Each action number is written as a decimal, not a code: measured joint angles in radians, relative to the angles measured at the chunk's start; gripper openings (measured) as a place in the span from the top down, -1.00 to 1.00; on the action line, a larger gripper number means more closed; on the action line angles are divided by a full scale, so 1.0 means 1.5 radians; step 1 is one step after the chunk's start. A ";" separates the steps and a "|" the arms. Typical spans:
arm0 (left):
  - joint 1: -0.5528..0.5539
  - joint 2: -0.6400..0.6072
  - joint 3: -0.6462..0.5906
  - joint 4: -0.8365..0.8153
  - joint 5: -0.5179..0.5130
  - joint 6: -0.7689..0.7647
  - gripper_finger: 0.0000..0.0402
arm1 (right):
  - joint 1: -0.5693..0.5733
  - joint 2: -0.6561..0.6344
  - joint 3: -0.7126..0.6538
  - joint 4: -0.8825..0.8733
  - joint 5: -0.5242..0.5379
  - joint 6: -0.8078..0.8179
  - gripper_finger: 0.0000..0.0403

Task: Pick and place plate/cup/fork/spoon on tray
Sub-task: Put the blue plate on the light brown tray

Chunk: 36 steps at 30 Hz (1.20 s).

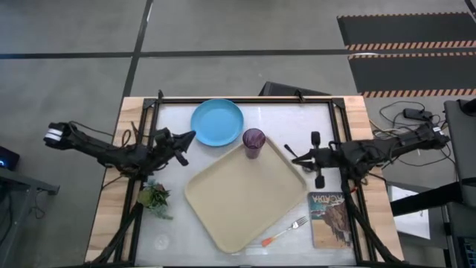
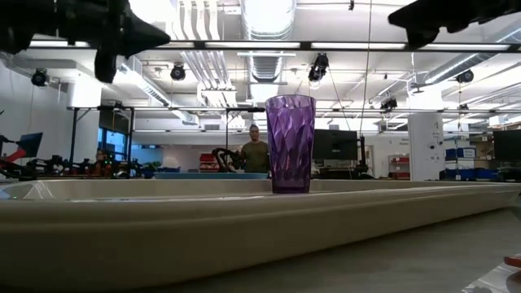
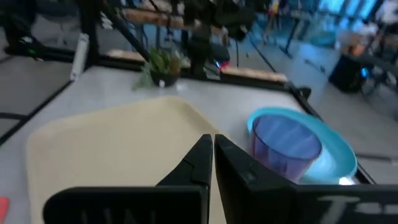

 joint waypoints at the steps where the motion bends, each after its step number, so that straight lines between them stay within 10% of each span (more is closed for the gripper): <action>1: 0.000 0.013 0.013 0.000 -0.005 0.000 1.00 | 0.000 -0.015 -0.007 0.004 -0.001 -0.003 0.96; 18: 0.059 0.177 0.216 -0.168 -0.050 -0.036 1.00 | 0.000 -0.158 -0.082 0.008 -0.020 -0.009 0.96; 30: 0.339 0.238 0.455 -0.796 0.257 -0.218 1.00 | 0.000 -0.186 -0.089 0.006 -0.055 0.021 0.96; 36: 0.468 0.276 0.457 -0.867 0.391 -0.230 1.00 | 0.000 -0.186 -0.089 0.006 -0.055 0.025 0.96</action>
